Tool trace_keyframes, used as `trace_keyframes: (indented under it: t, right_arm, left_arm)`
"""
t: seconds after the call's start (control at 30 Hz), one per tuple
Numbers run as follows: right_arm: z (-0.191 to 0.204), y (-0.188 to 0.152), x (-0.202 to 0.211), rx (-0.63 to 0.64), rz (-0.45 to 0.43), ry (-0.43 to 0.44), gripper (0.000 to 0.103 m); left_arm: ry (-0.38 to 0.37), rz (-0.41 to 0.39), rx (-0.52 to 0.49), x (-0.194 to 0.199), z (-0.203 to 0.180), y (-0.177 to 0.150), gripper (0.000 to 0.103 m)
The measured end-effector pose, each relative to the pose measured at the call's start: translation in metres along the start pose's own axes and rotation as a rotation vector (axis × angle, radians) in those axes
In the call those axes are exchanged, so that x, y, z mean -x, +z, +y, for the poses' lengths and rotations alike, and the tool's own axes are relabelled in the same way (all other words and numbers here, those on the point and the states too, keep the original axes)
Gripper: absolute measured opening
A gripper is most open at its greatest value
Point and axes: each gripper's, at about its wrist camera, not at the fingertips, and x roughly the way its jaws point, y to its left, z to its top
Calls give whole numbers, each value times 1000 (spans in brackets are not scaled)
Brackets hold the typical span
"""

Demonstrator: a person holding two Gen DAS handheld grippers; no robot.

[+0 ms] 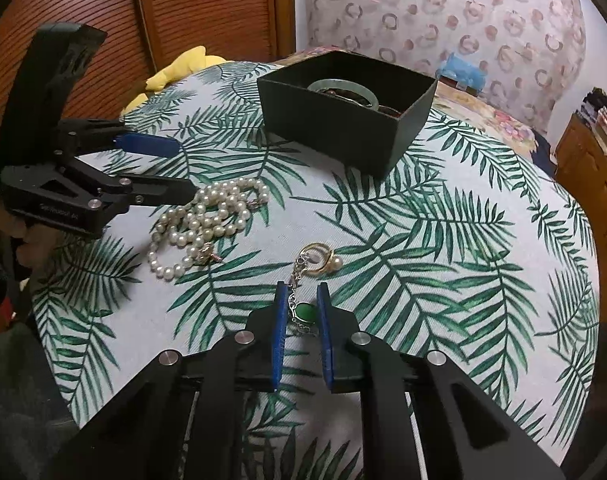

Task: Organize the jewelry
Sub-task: 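Grasp the green-stone pendant with right tool while left tool approaches the pearl necklace, then grasp the pearl necklace with the left tool and lift it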

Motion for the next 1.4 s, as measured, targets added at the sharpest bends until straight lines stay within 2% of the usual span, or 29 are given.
trace_keyframes:
  t: [0.47,0.53,0.73,0.97,1.0,1.3,1.4]
  right_arm:
    - [-4,9,30,-18,-91,-36,16]
    - [-4,10,30,-16,-94,-36,16]
    - [-3,12,28,-15,-97,-35,16]
    - [-3,13,27,-18,-100,-33,16]
    - [-2,13,27,-18,-100,-33,16]
    - [-3,11,24,-27,-101,-36,16]
    - [-3,9,23,-29,-101,-33,16]
  left_arm:
    - [11,27,-48,3,-13,-13,74]
    - [24,37,-57,2,-14,-15,61]
    - [33,39,-66,6,-15,-17,48]
    - [11,37,-50,3,-15,-15,41]
    - [7,41,-48,1,-16,-14,37]
    - [44,43,-68,-5,-26,-10,36]
    - [40,41,-78,-5,-32,-11,23]
